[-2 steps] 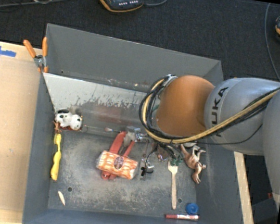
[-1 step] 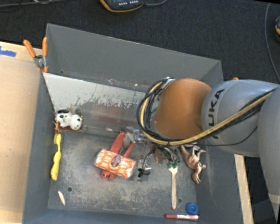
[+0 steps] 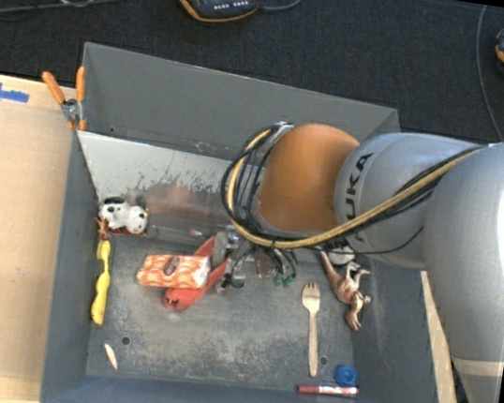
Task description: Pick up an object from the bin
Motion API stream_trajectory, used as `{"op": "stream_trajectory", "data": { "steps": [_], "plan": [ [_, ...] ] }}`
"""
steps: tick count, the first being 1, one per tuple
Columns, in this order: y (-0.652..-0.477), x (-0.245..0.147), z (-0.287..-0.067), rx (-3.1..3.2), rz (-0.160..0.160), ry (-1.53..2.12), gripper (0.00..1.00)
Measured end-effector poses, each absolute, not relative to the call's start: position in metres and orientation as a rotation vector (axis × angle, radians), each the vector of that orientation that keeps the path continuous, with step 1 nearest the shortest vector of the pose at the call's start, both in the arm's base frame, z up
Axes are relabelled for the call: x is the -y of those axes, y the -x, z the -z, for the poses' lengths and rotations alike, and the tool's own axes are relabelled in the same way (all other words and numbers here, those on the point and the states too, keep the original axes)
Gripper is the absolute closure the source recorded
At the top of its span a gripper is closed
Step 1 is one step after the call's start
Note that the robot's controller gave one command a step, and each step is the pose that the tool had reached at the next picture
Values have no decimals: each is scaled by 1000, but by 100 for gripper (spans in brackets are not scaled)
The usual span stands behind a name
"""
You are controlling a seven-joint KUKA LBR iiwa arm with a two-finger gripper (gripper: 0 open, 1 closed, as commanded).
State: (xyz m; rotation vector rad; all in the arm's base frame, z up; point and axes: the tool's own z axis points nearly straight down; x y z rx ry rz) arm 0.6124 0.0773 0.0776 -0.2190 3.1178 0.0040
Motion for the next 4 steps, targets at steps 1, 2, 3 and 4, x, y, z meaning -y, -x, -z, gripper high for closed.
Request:
{"op": "stream_trajectory", "data": {
  "steps": [1,2,3,4],
  "plan": [
    [-612,-77,-78,-3118,-5,218,100],
    [-620,-78,-123,-3121,-5,207,100],
    [-619,-78,-143,-3121,-5,204,100],
    [-618,-101,-86,-3085,-3,454,100]
  ]
}}
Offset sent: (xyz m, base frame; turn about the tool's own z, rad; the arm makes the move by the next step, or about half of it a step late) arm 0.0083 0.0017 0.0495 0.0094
